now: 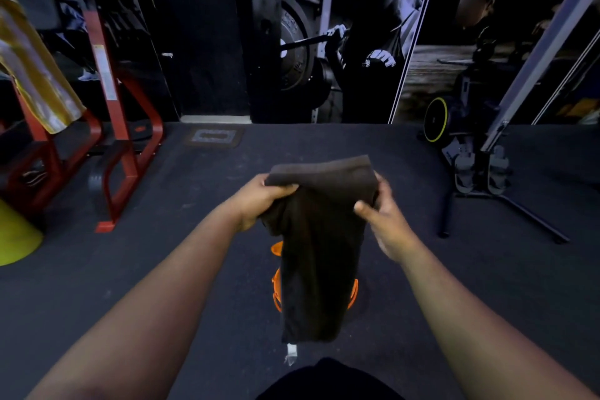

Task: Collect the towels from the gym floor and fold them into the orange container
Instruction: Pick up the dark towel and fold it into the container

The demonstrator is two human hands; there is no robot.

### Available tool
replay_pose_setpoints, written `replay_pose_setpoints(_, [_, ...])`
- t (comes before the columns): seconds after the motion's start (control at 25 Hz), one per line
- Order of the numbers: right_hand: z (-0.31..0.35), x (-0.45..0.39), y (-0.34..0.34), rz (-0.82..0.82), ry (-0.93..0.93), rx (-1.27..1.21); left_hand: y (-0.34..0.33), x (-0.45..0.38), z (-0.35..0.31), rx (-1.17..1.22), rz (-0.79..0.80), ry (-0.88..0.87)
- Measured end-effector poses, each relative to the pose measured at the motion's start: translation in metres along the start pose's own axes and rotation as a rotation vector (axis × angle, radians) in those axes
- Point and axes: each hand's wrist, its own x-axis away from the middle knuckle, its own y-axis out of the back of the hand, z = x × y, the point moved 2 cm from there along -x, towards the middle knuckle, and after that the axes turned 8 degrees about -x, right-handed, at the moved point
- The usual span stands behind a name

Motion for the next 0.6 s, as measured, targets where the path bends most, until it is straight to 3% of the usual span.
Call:
replay_pose_setpoints(0.12, [-0.037,0.006,-0.016,0.122,-0.213,0.306,-0.014,-0.004,-0.038,0.221,-0.076,-0.042])
replay_pose_setpoints(0.28, [-0.026,0.000,-0.034,-0.054,-0.145,0.056,-0.010,-0.010,-0.023,0.679,-0.007,-0.098])
replay_pose_setpoints(0.32, [-0.018,-0.003,-0.034,-0.077,-0.126,-0.011,-0.014,-0.006,0.001,0.677,0.055,-0.090])
replay_pose_setpoints(0.48, [-0.005,-0.019,-0.038,-0.106,-0.174,-0.043,-0.054,0.017,0.083,0.187,0.304,0.082])
replay_pose_setpoints(0.6, [0.000,-0.030,-0.028,-0.152,-0.229,-0.186,-0.058,0.016,0.079,0.273,0.142,0.057])
